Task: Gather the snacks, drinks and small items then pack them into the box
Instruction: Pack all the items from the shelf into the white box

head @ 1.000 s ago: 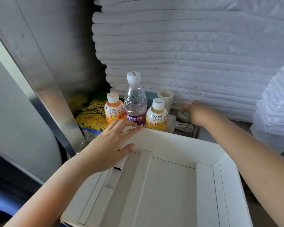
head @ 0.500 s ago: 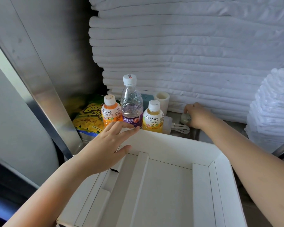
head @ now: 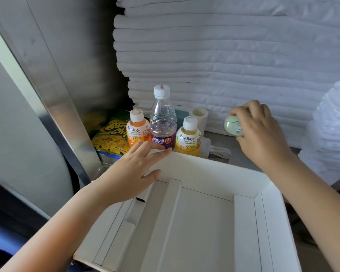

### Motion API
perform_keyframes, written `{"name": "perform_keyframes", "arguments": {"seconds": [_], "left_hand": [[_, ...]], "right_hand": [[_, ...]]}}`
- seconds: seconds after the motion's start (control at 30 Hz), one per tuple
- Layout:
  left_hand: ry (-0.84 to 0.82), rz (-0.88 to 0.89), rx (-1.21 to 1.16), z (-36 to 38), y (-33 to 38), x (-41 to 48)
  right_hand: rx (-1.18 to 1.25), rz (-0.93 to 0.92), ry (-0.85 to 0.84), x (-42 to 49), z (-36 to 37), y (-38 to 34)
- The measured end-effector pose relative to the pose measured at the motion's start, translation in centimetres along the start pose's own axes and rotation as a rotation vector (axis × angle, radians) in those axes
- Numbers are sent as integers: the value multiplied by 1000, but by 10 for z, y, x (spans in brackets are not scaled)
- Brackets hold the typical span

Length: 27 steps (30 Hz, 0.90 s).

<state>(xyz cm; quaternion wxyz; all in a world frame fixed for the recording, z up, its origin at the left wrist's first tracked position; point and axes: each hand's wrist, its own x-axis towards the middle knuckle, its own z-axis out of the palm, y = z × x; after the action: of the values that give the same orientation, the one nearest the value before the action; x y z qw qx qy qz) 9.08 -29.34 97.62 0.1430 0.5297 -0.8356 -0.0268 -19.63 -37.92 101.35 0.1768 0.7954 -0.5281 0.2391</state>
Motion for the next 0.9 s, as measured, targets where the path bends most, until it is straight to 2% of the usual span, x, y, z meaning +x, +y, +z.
{"name": "perform_keyframes", "arguments": {"seconds": [0.2, 0.3, 0.4, 0.57, 0.77, 0.9], "left_hand": [[5, -17, -20, -1, 1, 2], [19, -23, -37, -2, 2, 3], [24, -30, -62, -3, 2, 2], [23, -27, -87, -4, 2, 1], [-2, -65, -184, -5, 0, 3], [8, -80, -222, -6, 1, 3]], "right_hand": [[220, -75, 58, -41, -27, -29], [267, -223, 118, -52, -34, -40], [368, -497, -42, -57, -31, -48], [261, -828, -338, -62, -19, -67], [197, -1118, -387, -59, -11, -88], [167, -1227, -424, -61, 8, -115]]}}
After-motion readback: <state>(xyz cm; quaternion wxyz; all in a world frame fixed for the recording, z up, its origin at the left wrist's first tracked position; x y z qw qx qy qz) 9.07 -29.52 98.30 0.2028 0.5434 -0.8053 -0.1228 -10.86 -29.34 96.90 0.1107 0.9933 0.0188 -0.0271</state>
